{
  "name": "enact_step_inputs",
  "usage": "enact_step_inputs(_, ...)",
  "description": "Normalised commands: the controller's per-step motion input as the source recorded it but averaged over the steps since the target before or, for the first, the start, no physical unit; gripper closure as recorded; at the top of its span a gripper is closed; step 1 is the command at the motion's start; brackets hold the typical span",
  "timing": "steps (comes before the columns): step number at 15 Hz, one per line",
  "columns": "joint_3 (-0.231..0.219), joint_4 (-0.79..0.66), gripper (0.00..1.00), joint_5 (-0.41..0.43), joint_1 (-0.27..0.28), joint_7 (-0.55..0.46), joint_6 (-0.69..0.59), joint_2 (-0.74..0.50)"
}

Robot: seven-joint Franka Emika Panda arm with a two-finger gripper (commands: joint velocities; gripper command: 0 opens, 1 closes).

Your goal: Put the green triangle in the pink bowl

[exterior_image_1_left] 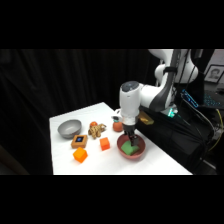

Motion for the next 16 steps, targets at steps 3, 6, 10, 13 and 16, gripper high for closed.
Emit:
enact_step_inputs(3, 0.083, -0.14, 0.00, 0.100, -0.083, -0.19, -0.25, -0.50)
enact_step_inputs(6, 0.129, -0.10, 0.00, 0.188, -0.136, -0.30, -0.42, -0.57)
enact_step_inputs(10, 0.115, 0.01, 0.00, 0.183, -0.156, -0.33, -0.53, -0.55)
enact_step_inputs(13, 0.084, 0.14, 0.00, 0.134, -0.144, -0.27, -0.45, -0.36)
enact_step_inputs(16, 0.074, 0.21, 0.00, 0.109, -0.133, -0.26, -0.24, -0.13)
